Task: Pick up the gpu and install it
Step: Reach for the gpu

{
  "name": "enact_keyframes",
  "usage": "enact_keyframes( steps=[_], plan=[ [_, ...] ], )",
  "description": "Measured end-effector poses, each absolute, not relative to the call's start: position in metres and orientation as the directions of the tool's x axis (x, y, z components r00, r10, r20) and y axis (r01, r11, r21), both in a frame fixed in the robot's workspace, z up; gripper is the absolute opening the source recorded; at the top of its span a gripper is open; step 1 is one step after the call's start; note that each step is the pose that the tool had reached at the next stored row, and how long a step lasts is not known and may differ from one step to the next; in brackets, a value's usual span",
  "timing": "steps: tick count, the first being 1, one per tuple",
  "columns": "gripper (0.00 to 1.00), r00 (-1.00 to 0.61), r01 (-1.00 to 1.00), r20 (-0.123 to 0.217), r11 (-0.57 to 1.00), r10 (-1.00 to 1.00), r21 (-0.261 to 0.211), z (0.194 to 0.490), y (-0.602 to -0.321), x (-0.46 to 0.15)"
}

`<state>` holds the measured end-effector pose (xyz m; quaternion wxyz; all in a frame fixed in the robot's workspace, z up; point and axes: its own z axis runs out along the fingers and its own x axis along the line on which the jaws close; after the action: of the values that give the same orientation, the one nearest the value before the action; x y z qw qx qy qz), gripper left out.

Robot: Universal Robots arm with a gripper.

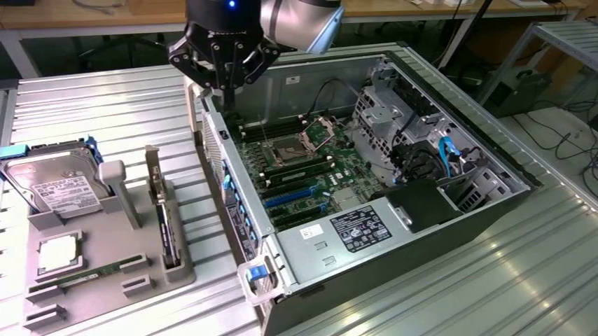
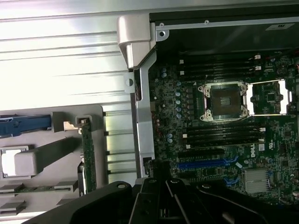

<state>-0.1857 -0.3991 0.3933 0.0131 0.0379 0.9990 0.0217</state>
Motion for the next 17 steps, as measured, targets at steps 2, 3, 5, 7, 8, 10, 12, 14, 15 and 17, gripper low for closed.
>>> enact_keyframes(
  steps=[2, 3, 5, 7, 8, 10, 12, 14, 15, 17],
  plan=[
    [0.11, -0.997, 0.075, -0.024, 0.996, 0.076, 0.044, 0.393, -0.399, -0.187],
    [0.11, -0.997, 0.075, -0.024, 0.996, 0.076, 0.044, 0.393, -0.399, -0.188],
    [0.11, -0.997, 0.075, -0.025, 0.996, 0.076, 0.044, 0.393, -0.399, -0.190],
    [0.11, -0.997, 0.075, -0.024, 0.996, 0.076, 0.044, 0.393, -0.399, -0.192],
    [0.11, -0.997, 0.075, -0.024, 0.996, 0.076, 0.044, 0.393, -0.399, -0.193],
    [0.11, -0.997, 0.075, -0.025, 0.996, 0.076, 0.044, 0.393, -0.399, -0.195],
    [0.11, -0.997, 0.075, -0.024, 0.996, 0.076, 0.044, 0.393, -0.399, -0.197],
    [0.11, -0.997, 0.075, -0.024, 0.996, 0.076, 0.044, 0.393, -0.399, -0.199],
    [0.11, -0.997, 0.075, -0.024, 0.996, 0.076, 0.044, 0.393, -0.399, -0.200],
    [0.11, -0.997, 0.075, -0.024, 0.996, 0.076, 0.044, 0.393, -0.399, -0.201]
  ],
)
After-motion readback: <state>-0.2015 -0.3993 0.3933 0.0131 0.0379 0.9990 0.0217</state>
